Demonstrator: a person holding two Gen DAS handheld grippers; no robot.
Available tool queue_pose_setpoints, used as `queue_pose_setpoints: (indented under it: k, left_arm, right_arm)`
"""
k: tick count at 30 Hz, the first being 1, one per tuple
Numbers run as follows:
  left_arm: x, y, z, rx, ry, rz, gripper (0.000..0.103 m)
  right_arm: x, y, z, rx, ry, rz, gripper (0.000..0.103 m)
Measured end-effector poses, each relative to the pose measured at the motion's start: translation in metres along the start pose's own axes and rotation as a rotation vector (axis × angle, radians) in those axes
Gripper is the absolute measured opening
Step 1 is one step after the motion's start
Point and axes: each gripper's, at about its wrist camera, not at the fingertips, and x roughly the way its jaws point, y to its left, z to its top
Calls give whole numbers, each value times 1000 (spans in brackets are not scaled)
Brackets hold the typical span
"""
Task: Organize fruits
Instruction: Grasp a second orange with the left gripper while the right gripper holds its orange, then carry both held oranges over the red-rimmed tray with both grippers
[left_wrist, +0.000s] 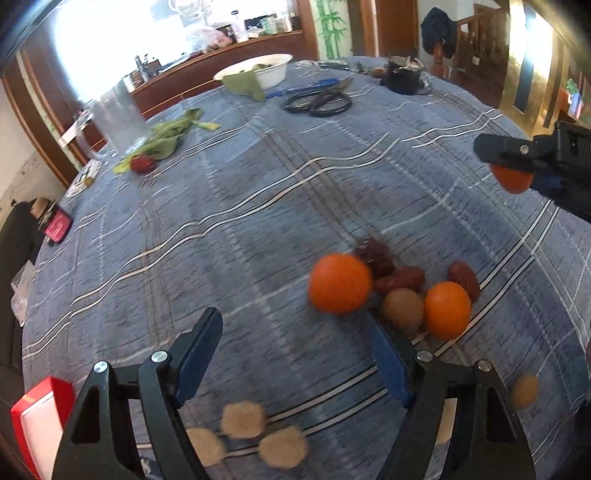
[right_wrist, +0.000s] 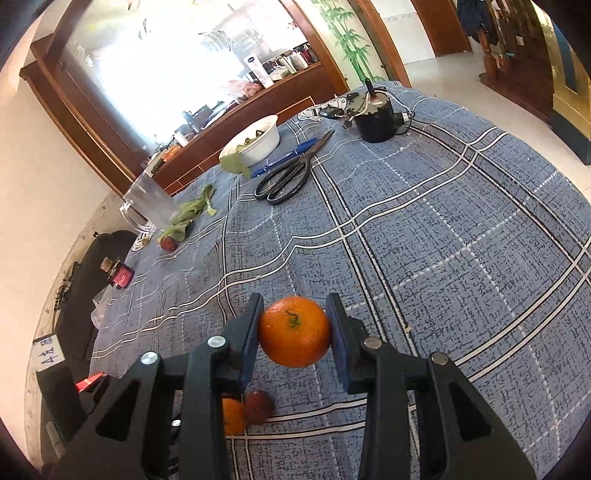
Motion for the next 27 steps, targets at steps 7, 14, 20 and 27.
queue_pose_setpoints:
  k: [7,14,20,27]
  left_arm:
    - [9,8,9,-73,-12,-69,67]
    - [0,0,2,-81,-27,-138,31]
    - [-26,9,-16,-137,-64,-106,31]
    - [-101,37,-59,-225,-194,-28,31]
  right_arm:
    - [4,0,-4,-13,18,-14,36]
    - [6,0,-3,-20,23,-18,36]
    - [8,5,-5,-49,27,-13,36]
    - [8,11,-8,-93,17,1,36]
